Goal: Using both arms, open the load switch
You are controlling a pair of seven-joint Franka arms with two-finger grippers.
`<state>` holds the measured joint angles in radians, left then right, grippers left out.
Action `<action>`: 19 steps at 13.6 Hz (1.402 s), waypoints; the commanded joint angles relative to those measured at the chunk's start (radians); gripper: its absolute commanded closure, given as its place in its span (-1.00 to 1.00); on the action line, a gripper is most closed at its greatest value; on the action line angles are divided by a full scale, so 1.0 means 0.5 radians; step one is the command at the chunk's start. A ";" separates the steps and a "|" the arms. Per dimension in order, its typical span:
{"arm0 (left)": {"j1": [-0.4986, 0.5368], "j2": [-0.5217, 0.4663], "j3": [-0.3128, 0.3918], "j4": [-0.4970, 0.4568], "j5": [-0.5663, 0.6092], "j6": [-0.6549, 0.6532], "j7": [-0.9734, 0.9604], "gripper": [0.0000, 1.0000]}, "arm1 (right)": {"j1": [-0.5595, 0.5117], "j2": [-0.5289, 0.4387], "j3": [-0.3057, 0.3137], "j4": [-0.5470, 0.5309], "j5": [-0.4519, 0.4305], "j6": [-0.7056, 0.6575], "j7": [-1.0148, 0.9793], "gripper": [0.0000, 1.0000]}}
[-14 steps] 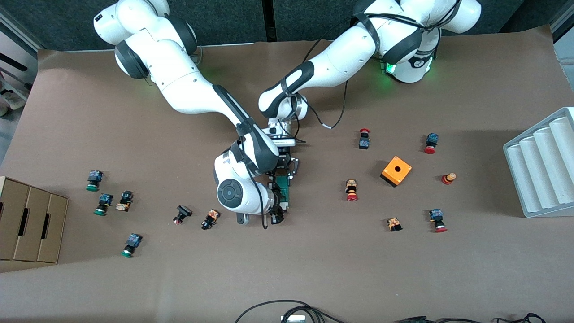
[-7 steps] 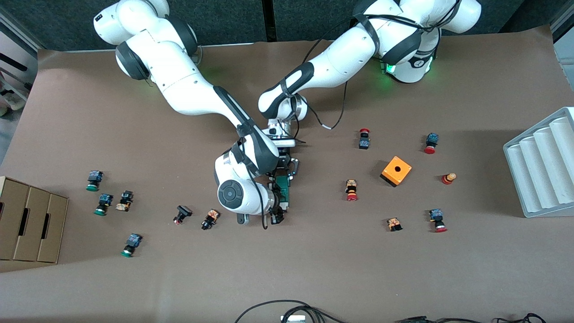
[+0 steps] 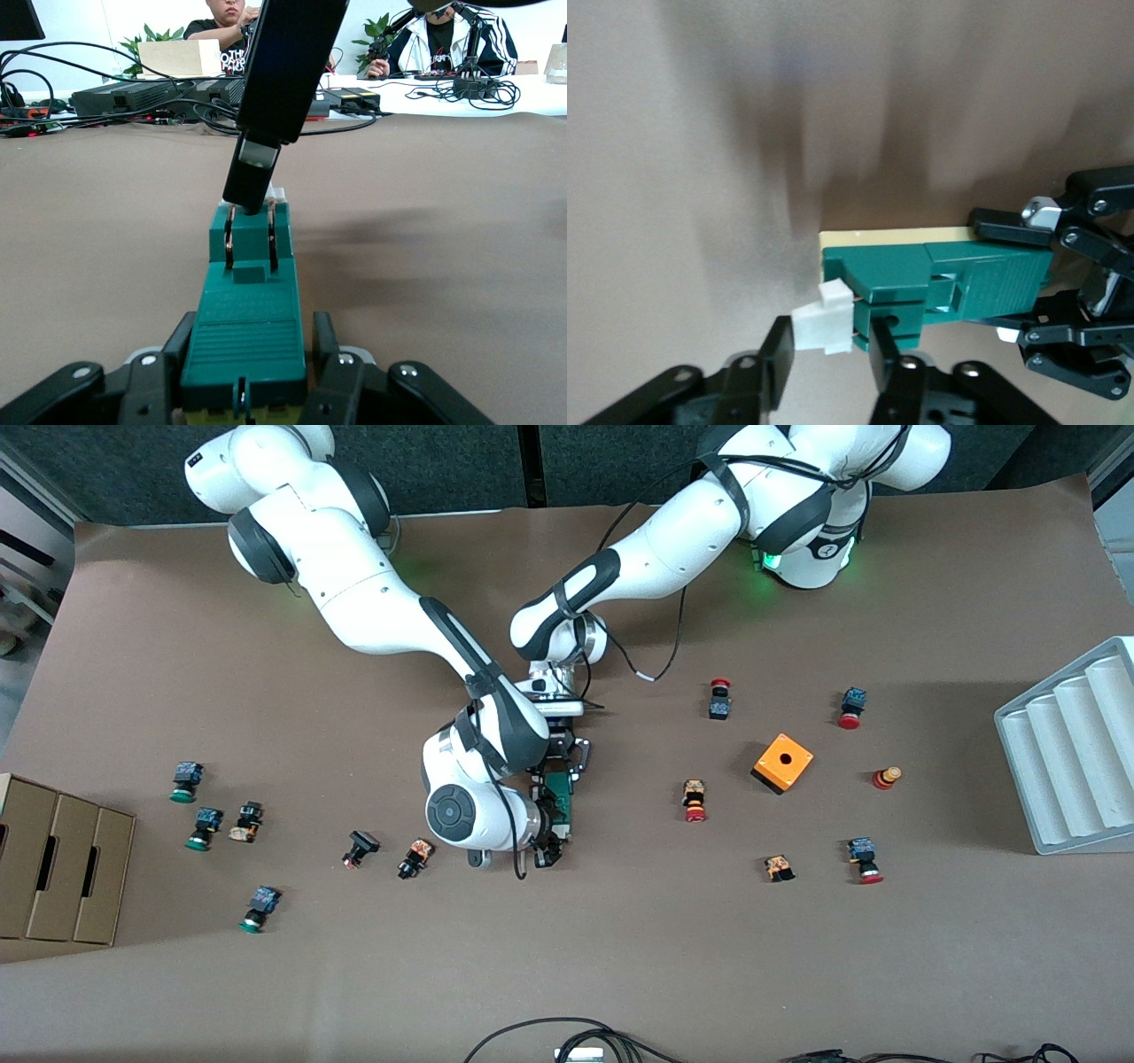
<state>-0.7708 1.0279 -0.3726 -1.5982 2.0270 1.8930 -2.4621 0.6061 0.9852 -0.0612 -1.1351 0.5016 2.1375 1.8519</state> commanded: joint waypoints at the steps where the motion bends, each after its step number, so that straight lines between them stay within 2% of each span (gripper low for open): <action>1: -0.023 0.043 0.006 0.070 0.005 -0.015 -0.021 -0.13 | 0.006 0.073 -0.003 0.077 0.071 -0.075 0.005 0.24; 19: -0.026 0.037 0.006 0.076 0.002 -0.015 -0.021 -0.13 | 0.027 -0.016 -0.010 0.055 0.064 -0.225 0.036 0.26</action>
<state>-0.7708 1.0295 -0.3726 -1.5947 2.0263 1.8929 -2.4639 0.6063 0.9868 -0.0670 -1.1114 0.5019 2.1003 1.8588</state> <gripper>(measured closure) 0.432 0.630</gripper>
